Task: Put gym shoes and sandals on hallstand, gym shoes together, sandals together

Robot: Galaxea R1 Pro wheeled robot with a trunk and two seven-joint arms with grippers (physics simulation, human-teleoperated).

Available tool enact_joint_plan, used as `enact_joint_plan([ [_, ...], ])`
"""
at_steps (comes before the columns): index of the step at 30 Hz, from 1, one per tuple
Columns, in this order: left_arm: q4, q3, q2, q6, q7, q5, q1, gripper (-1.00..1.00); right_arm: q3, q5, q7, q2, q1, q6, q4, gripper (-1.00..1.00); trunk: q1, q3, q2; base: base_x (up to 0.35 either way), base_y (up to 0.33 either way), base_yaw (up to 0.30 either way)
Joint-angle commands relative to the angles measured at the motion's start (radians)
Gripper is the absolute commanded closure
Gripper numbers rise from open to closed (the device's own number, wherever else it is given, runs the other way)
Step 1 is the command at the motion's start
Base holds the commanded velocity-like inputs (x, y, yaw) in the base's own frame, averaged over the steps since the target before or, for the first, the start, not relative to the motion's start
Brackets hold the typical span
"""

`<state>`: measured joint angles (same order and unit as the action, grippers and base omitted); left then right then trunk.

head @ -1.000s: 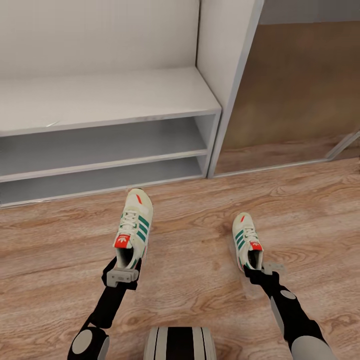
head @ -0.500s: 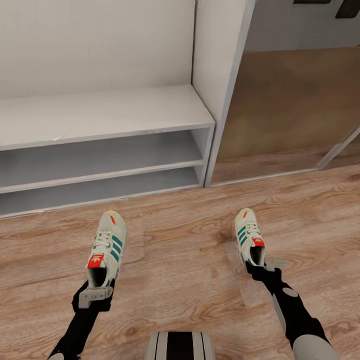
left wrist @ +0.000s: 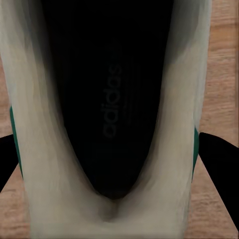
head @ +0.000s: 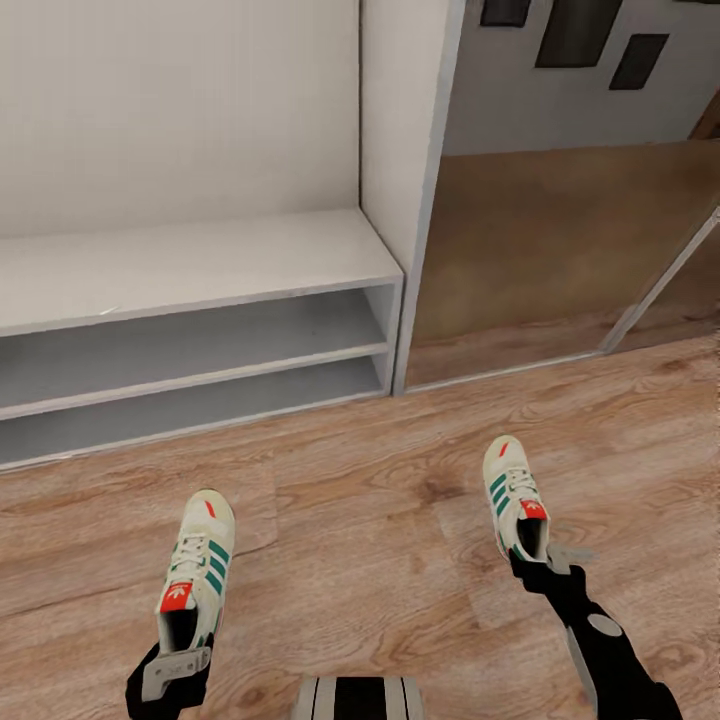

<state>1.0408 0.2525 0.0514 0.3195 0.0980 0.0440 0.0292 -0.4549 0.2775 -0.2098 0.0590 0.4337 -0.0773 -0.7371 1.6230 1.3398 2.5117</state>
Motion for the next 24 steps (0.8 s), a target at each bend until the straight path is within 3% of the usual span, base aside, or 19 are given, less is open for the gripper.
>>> enact_joint_plan([
  [1,-0.021,0.005,0.002,0.010,0.006,0.005,0.000,1.00,-0.007,0.010,-0.007,-0.001,-0.018,-0.020,0.001,1.00,-0.001,-0.005,0.000,0.000,0.000,-0.089],
  [14,-0.144,0.006,0.002,0.104,-0.003,0.012,0.000,1.00,-0.007,0.007,-0.010,-0.008,-0.171,-0.150,0.036,1.00,-0.006,-0.076,-0.003,0.000,0.000,-0.021],
  [18,-0.189,0.005,0.001,0.125,-0.003,0.016,0.000,1.00,-0.007,0.006,-0.010,-0.009,-0.203,-0.213,0.092,1.00,-0.008,-0.097,-0.004,0.000,0.000,0.000],
  [24,-0.257,-0.003,0.001,0.145,-0.003,0.019,-0.001,1.00,-0.007,0.007,-0.010,-0.010,-0.215,-0.393,0.221,1.00,-0.011,-0.130,-0.005,0.000,0.000,0.000],
])
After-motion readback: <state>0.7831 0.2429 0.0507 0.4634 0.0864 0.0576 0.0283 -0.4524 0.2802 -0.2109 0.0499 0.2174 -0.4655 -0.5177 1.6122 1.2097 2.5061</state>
